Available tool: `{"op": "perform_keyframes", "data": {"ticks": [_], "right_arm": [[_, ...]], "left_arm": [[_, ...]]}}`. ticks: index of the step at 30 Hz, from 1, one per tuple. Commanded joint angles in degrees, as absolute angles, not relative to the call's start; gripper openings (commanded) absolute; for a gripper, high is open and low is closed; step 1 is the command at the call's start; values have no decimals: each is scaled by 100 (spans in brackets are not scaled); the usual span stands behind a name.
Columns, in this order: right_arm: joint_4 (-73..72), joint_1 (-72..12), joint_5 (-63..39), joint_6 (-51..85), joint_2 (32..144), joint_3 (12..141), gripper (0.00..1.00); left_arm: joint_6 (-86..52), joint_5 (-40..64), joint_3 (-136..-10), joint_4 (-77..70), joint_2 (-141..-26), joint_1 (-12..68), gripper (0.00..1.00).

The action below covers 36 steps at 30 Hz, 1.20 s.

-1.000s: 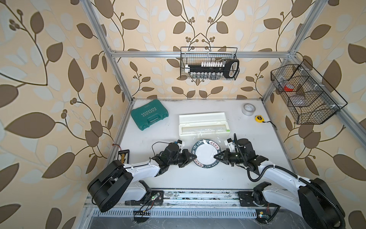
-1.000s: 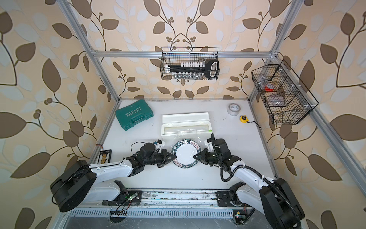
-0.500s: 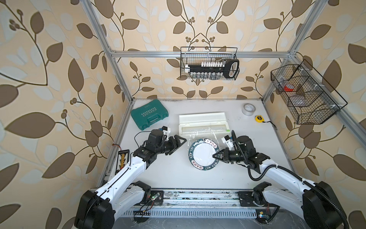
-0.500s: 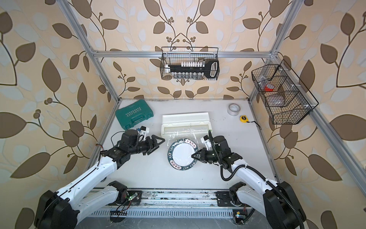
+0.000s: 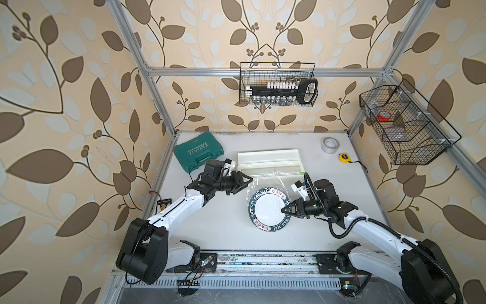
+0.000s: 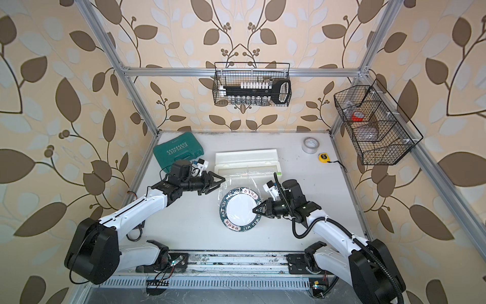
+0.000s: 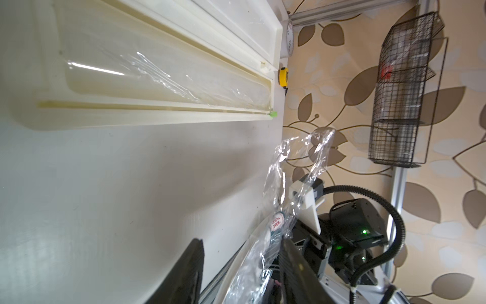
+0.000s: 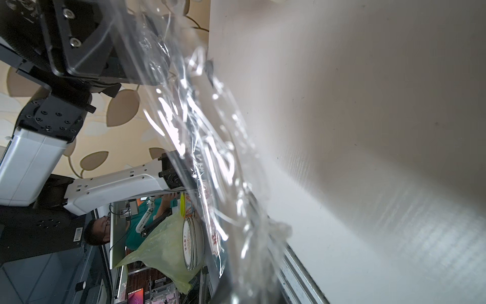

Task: Wrap the plate with plastic wrap
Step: Cover the plate with plastic wrap.

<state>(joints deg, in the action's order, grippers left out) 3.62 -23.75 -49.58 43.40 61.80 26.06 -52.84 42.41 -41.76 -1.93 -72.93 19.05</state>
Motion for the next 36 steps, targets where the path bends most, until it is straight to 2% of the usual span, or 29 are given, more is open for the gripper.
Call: {"op": "perform_keyframes", "data": {"ticks": [1, 6, 10, 13, 17, 23, 28, 36], "right_arm": [[188, -2390, -5225, 4227, 6175, 2861, 0], [82, -2391, -5314, 4280, 6165, 2819, 0], [-251, -2391, -5496, 4512, 5960, 2774, 0], [-845, -2382, -5594, 4937, 5811, 2706, 0], [-1295, -2382, -5369, 5361, 5835, 2768, 0], [-2000, -2381, -4890, 6018, 6058, 2708, 0], [-2149, -2407, -4705, 6189, 6134, 2717, 0], [-2212, -2434, -4528, 6360, 6090, 2761, 0]], "left_arm": [[-5434, 4542, -4239, -679, -7340, 1881, 36], [-5405, 4500, -4202, -523, -7338, 1727, 13], [-5455, 4581, -4054, -541, -7352, 1449, 0], [-5634, 4703, -3809, -820, -7399, 1433, 0], [-6512, 4903, -3128, -2035, -7270, 1502, 0], [-7234, 4670, -2860, -2771, -6818, 2195, 1], [-7886, 4758, -2689, -3774, -6750, 2302, 10], [-8003, 5149, -2847, -4487, -6895, 2408, 26]]}}
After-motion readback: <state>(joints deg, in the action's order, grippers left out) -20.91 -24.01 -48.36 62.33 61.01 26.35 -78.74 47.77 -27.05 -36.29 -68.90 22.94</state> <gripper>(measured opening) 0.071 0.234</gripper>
